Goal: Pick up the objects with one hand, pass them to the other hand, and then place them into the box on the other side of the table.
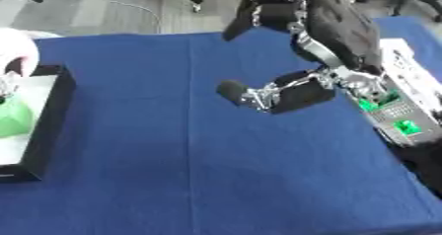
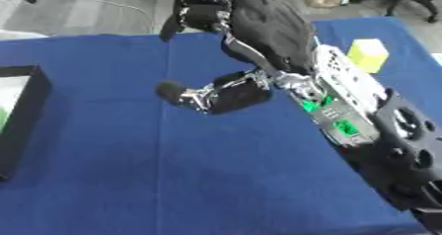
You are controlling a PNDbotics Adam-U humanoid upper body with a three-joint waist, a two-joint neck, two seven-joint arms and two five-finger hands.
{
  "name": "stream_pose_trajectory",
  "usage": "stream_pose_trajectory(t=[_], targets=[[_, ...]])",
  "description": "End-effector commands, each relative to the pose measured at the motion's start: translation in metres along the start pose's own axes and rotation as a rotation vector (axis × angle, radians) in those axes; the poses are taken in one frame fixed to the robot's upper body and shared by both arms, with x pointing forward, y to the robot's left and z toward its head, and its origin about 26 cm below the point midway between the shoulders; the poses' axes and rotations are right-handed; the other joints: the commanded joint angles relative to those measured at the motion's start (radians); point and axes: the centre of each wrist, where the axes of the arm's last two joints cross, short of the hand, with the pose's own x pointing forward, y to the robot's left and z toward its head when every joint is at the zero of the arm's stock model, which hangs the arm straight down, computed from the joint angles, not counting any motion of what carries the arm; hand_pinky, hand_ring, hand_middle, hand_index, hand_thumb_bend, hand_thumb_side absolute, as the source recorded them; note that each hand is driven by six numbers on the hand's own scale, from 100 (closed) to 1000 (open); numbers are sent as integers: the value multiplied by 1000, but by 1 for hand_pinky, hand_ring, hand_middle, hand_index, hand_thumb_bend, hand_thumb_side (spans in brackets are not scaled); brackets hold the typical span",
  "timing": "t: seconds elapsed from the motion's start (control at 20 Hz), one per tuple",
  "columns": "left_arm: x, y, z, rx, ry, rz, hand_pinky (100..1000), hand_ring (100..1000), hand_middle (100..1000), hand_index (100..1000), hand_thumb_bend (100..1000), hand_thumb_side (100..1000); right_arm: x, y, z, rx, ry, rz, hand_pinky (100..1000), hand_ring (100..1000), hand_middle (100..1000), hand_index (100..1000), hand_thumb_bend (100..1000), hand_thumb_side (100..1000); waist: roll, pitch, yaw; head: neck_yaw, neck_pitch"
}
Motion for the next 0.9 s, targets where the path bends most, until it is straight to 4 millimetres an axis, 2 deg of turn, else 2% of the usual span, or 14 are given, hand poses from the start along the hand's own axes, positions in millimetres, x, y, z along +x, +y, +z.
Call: stream_pose_trajectory(t=[0.05, 0.2, 0.35, 0.4, 0.7, 0.75, 0.8, 0.9], targets=[[-11, 45, 12, 31, 70, -165, 496, 379, 407, 476, 109, 123, -1, -7, 0, 11, -12, 20, 730, 522, 476, 608, 368, 489, 15, -25, -1, 10, -2], [-25, 67, 26, -10, 171, -272, 541, 405, 428, 509, 132, 131, 0, -6, 0, 20, -13, 15, 730, 521, 475, 608, 365, 489, 16, -26, -4, 21, -2], [-39, 78, 33, -51, 260, -335, 602, 445, 444, 556, 184, 154, 0, -6, 0, 22, -13, 14, 730, 522, 476, 609, 364, 489, 16, -28, -6, 36, -2], [-42, 80, 35, -62, 285, -350, 638, 465, 447, 584, 227, 172, 0, -6, 0, 22, -13, 14, 730, 522, 476, 610, 364, 490, 16, -29, -6, 46, -2], [-64, 81, 45, -132, 412, -425, 717, 536, 531, 693, 397, 279, 0, -5, 0, 25, -13, 10, 730, 521, 475, 610, 363, 491, 15, -30, -12, 161, -2], [-67, 81, 47, -146, 431, -437, 749, 584, 585, 748, 479, 332, 0, -5, 0, 25, -13, 9, 730, 520, 474, 610, 362, 491, 15, -30, -13, 181, -2], [-70, 81, 48, -159, 448, -448, 760, 601, 605, 769, 508, 351, 0, -5, 0, 25, -12, 8, 730, 520, 474, 610, 360, 491, 15, -30, -13, 198, -2], [-74, 81, 52, -183, 483, -471, 807, 692, 707, 854, 644, 458, 1, -5, 1, 27, -11, 7, 730, 520, 474, 610, 360, 491, 14, -30, -14, 219, -2]])
